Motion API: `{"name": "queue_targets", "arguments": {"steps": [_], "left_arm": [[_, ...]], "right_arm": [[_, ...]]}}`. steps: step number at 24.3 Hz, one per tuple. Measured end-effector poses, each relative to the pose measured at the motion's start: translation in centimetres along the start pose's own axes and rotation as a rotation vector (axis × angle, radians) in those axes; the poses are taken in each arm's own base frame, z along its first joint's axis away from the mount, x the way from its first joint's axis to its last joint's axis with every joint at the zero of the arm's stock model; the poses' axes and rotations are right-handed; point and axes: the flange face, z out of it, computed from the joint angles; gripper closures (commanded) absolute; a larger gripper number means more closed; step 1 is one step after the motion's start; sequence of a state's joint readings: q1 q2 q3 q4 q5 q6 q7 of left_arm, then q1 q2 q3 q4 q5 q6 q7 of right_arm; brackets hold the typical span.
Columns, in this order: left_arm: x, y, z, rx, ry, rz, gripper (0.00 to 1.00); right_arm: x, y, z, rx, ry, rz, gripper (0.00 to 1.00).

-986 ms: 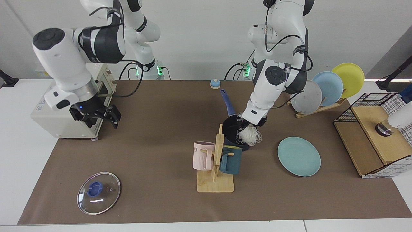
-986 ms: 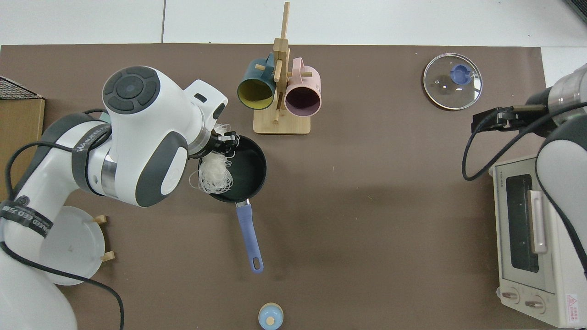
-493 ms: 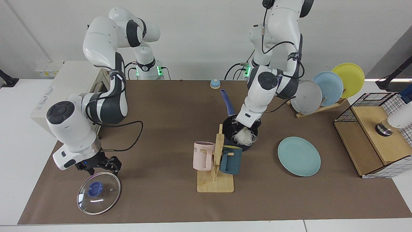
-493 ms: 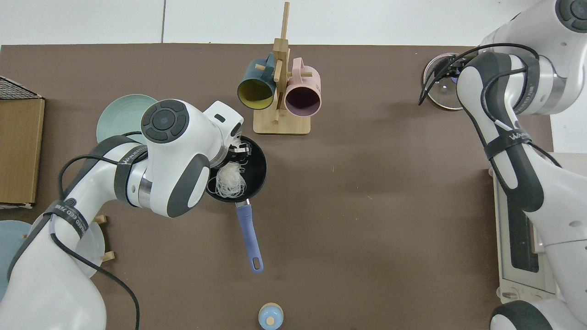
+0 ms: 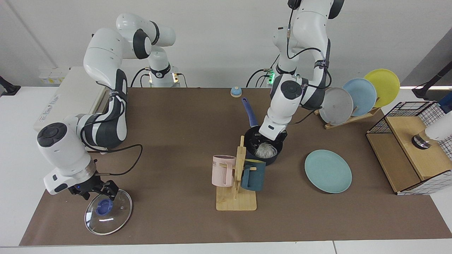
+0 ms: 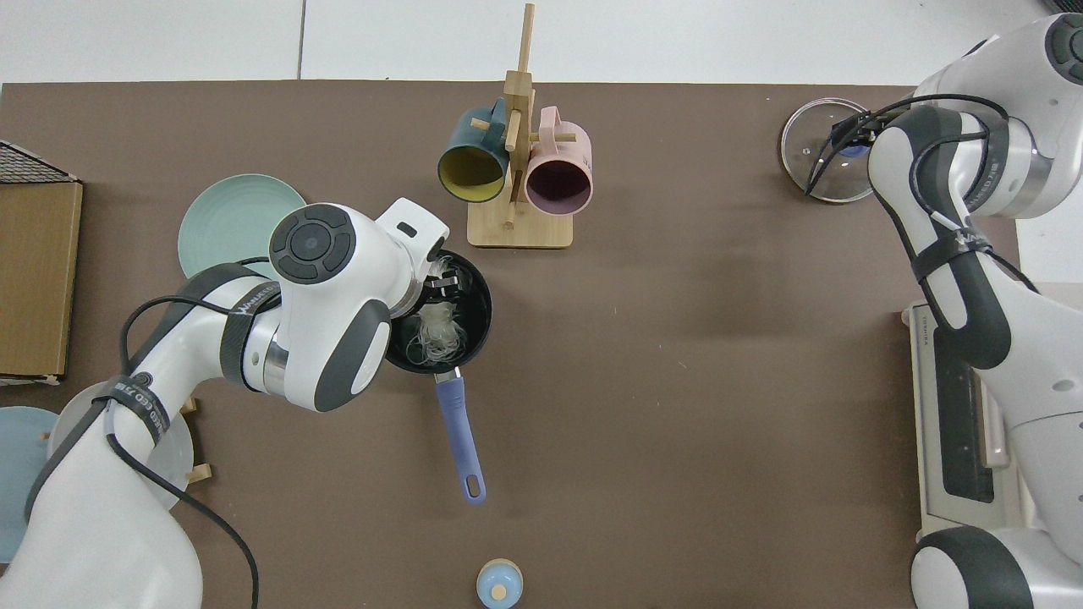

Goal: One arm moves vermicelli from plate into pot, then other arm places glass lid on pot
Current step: 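Release the vermicelli into the pot and withdraw the left gripper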

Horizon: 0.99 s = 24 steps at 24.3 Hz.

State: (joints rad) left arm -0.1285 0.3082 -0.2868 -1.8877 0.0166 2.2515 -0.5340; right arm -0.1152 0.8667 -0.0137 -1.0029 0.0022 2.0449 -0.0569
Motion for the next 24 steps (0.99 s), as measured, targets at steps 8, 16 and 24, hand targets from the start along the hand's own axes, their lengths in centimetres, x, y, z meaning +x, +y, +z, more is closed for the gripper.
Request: {"name": "queue_targets", "arguments": {"steps": [8, 16, 24], "left_arm": [[0.2, -0.9, -5.0, 0.01, 0.044, -0.008, 0.0], [4.7, -9.8, -9.3, 0.057, 0.08, 0.101, 0.0], [7.7, -20.9, -10.7, 0.116, 0.091, 0.192, 0.0]], "right_arm": [[0.0, 0.8, 3.4, 0.0, 0.018, -0.009, 0.01], [0.2, -0.7, 3.9, 0.006, 0.031, -0.027, 0.01], [0.3, -0.8, 3.8, 0.005, 0.046, -0.029, 0.03]]}}
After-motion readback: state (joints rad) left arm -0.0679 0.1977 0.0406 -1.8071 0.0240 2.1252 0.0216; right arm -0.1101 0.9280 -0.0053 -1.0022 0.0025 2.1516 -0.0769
